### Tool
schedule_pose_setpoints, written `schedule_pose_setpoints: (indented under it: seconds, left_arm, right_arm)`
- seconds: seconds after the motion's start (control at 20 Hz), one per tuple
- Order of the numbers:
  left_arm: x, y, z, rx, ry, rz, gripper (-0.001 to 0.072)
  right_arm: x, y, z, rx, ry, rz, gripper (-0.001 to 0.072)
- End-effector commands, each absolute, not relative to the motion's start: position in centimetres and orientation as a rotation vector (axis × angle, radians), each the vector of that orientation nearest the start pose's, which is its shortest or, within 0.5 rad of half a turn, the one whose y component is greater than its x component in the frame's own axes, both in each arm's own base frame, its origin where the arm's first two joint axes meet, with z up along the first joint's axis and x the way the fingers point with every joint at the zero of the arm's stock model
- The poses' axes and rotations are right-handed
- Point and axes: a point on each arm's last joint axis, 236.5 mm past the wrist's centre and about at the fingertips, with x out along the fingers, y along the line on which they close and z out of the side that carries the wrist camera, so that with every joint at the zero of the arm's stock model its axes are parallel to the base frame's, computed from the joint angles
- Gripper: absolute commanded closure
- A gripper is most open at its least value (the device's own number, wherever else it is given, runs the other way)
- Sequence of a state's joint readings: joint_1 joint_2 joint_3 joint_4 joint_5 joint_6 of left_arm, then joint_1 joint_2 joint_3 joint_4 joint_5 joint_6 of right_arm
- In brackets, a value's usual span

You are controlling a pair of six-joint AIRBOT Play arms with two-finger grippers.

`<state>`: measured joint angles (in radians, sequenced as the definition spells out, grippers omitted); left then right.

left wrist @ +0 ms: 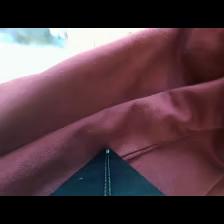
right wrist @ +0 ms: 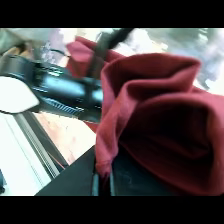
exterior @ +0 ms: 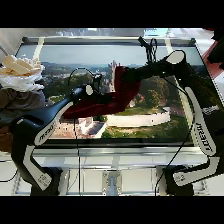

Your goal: Fold the shirts.

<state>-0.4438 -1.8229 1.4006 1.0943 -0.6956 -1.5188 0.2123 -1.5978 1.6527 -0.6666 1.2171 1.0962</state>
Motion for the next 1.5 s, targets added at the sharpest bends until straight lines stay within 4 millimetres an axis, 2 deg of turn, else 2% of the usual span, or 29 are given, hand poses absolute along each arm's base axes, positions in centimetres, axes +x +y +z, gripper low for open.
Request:
schedule_pose_setpoints:
  seconds: [0.0, 0.05, 0.1, 0.2, 0.25, 0.3, 0.35, 0.45, 0.5, 0.6, 0.65, 0.7, 0.75, 0.8, 0.85, 0.9, 1.05, 1.1, 1.2, 1.35, 1.45]
  left_arm:
    - [47.4, -27.9, -7.3, -0.181, 1.127, -0.48, 0.0696]
    - [48.3, -26.1, -5.4, -0.132, 1.105, -0.466, 0.0696]
    - [49.4, -22.9, -3.3, -0.046, 1.076, -0.423, 0.0696]
    - [50.9, -14.5, 0.9, 0.073, 1.033, -0.233, 0.0696]
    - [51.2, -10.1, 3.1, 0.098, 1.006, -0.118, 0.0696]
    - [51.2, -6.5, 5.3, 0.092, 0.979, -0.029, 0.0696]
    - [51.0, -4.2, 7.1, 0.075, 0.954, 0.014, 0.0696]
    - [50.3, -0.9, 10.2, 0.035, 0.904, 0.071, 0.0696]
    - [49.9, 0.0, 11.4, 0.03, 0.886, 0.087, 0.0696]
    - [49.3, 0.5, 13.0, 0.037, 0.864, 0.089, 0.0696]
    - [49.0, 0.5, 13.5, 0.047, 0.858, 0.082, 0.0696]
    - [48.9, 0.4, 13.6, 0.043, 0.859, 0.079, 0.0696]
    - [48.7, 0.4, 13.5, 0.044, 0.867, 0.079, 0.0696]
    - [48.6, 0.3, 13.4, 0.048, 0.873, 0.074, 0.0696]
    - [48.5, 0.3, 13.3, 0.052, 0.878, 0.07, 0.0696]
    - [48.5, 0.2, 13.2, 0.056, 0.882, 0.066, 0.0696]
    - [48.4, 0.2, 13.2, 0.058, 0.885, 0.064, 0.0696]
    - [48.4, 0.2, 13.2, 0.058, 0.885, 0.064, 0.0696]
    - [48.4, 0.2, 13.2, 0.058, 0.884, 0.063, 0.0696]
    - [48.6, 0.2, 13.3, 0.057, 0.876, 0.063, 0.0696]
    - [48.9, 0.0, 13.6, 0.049, 0.86, 0.059, 0.0696]
  right_arm:
    - [43.2, 31.5, 14.2, 0.245, 0.89, 1.01, 0.0691]
    - [43.3, 32.4, 14.5, 0.25, 0.874, 1.007, 0.0691]
    - [43.4, 33.3, 14.8, 0.258, 0.853, 1.003, 0.0692]
    - [43.4, 35.4, 15.7, 0.285, 0.808, 0.997, 0.0692]
    - [43.3, 36.8, 16.2, 0.29, 0.774, 1.001, 0.0692]
    - [43.1, 38.3, 16.6, 0.303, 0.743, 1.007, 0.0692]
    - [42.7, 40.3, 16.8, 0.323, 0.717, 1.017, 0.0693]
    - [42.0, 44.4, 15.5, 0.359, 0.698, 1.023, 0.0693]
    - [41.5, 46.6, 14.3, 0.395, 0.705, 1.025, 0.0692]
    - [40.6, 51.1, 11.5, 0.506, 0.716, 0.995, 0.0678]
    - [40.2, 53.0, 10.5, 0.591, 0.726, 0.965, 0.0511]
    - [39.4, 54.3, 9.7, 0.668, 0.754, 0.949, 0.0229]
    - [38.6, 55.2, 9.4, 0.698, 0.773, 0.952, 0.0043]
    - [38.4, 55.4, 9.2, 0.673, 0.767, 0.958, 0.0041]
    - [39.1, 54.9, 9.5, 0.641, 0.738, 0.951, 0.0048]
    - [40.6, 53.8, 9.9, 0.626, 0.7, 0.922, 0.0048]
    - [45.9, 48.3, 10.9, 0.572, 0.637, 0.854, 0.0055]
    - [47.3, 46.3, 10.7, 0.546, 0.645, 0.842, 0.0103]
    - [49.6, 41.8, 8.7, 0.469, 0.7, 0.815, 0.021]
    - [51.3, 34.5, 4.0, 0.39, 0.882, 0.689, 0.0217]
    - [50.8, 31.1, 0.2, 0.365, 1.005, 0.586, 0.021]
